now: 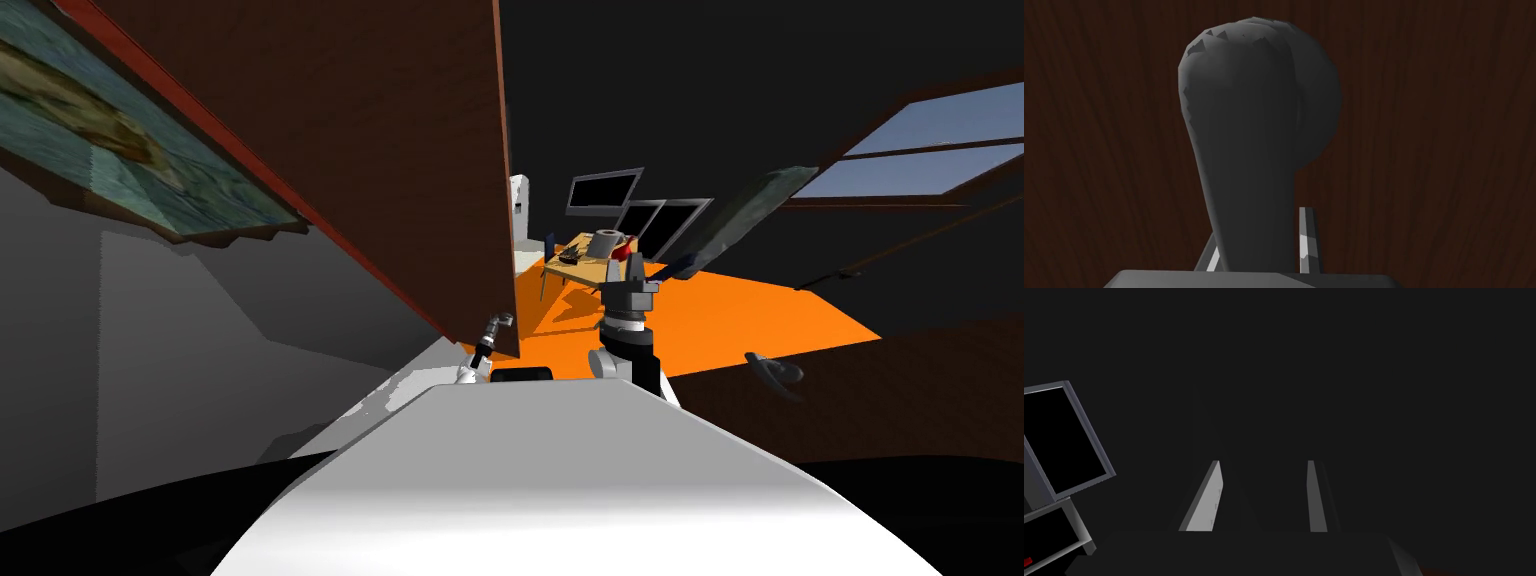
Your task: Push the door open
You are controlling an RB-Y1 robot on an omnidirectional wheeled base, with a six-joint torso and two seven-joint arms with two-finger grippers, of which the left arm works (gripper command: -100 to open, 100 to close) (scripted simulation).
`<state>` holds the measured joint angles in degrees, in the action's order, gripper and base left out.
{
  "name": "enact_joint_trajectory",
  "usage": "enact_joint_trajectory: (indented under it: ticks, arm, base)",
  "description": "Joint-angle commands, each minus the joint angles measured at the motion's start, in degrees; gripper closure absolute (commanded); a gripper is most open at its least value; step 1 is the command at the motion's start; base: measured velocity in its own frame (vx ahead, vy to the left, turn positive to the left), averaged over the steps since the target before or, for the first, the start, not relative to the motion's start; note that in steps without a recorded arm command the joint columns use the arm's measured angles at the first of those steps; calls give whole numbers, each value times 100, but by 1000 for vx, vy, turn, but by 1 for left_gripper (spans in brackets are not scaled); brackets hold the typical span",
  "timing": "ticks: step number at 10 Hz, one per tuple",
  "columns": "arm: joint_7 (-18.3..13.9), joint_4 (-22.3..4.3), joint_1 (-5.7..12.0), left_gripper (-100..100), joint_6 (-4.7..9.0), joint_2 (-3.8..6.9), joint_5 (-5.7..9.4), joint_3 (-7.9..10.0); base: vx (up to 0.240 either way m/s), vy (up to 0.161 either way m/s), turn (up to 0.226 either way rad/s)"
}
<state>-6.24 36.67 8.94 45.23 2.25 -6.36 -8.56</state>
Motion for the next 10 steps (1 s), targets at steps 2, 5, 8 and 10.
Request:
enact_joint_trajectory:
  ticks: [2,5,8,10]
  arm:
    - [106,-115,83,100,50,-48,117,222]
    - [193,-126,91,100,34,-146,214,400]
    - [242,-126,91,100,21,-11,308,578]
    - [242,-126,91,100,21,-11,308,578]
  base:
    - [132,-151,69]
    - [132,-147,64]
    - [107,-91,53]
    - [81,-67,31]
